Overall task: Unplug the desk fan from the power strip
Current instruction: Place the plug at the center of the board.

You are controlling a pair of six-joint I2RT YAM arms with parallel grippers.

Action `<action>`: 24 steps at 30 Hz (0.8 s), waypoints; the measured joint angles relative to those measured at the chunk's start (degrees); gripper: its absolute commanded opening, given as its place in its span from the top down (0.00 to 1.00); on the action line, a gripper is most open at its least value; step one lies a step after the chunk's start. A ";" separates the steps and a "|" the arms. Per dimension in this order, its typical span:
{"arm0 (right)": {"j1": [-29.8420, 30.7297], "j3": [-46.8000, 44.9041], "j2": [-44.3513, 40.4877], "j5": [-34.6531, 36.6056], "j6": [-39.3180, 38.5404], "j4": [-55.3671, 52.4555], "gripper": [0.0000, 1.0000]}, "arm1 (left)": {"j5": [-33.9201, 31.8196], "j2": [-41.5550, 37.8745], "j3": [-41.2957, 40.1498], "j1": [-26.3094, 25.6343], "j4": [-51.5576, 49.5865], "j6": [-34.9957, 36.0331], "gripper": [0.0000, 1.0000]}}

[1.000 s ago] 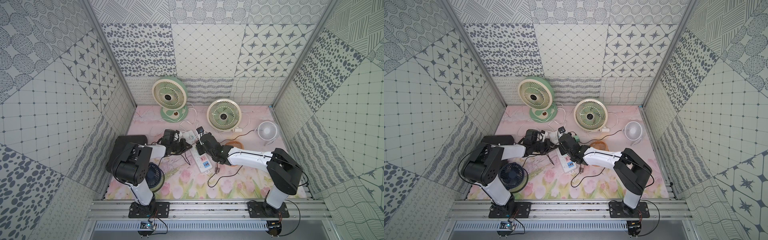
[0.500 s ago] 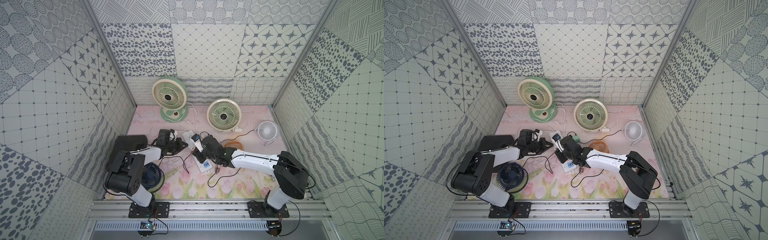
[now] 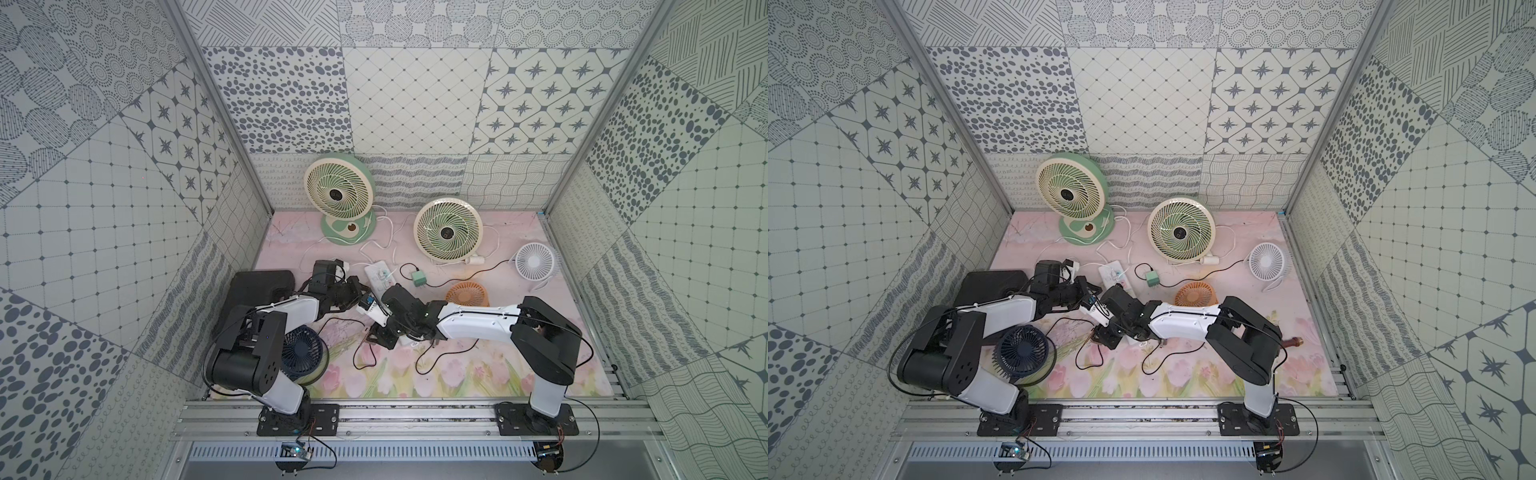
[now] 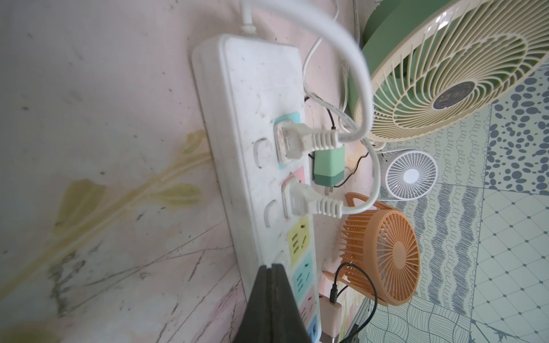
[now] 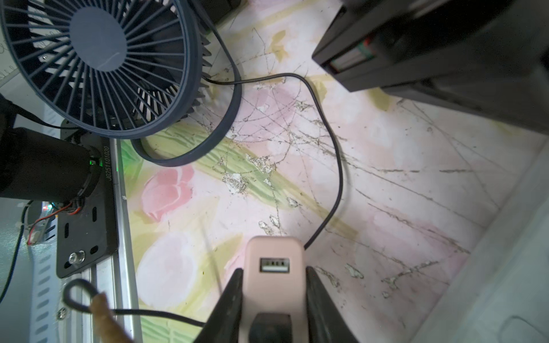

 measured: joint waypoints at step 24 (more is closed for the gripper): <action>-3.30 1.22 -2.23 2.93 0.50 -1.51 0.50 | 0.39 1.81 0.07 0.02 0.17 -0.39 1.00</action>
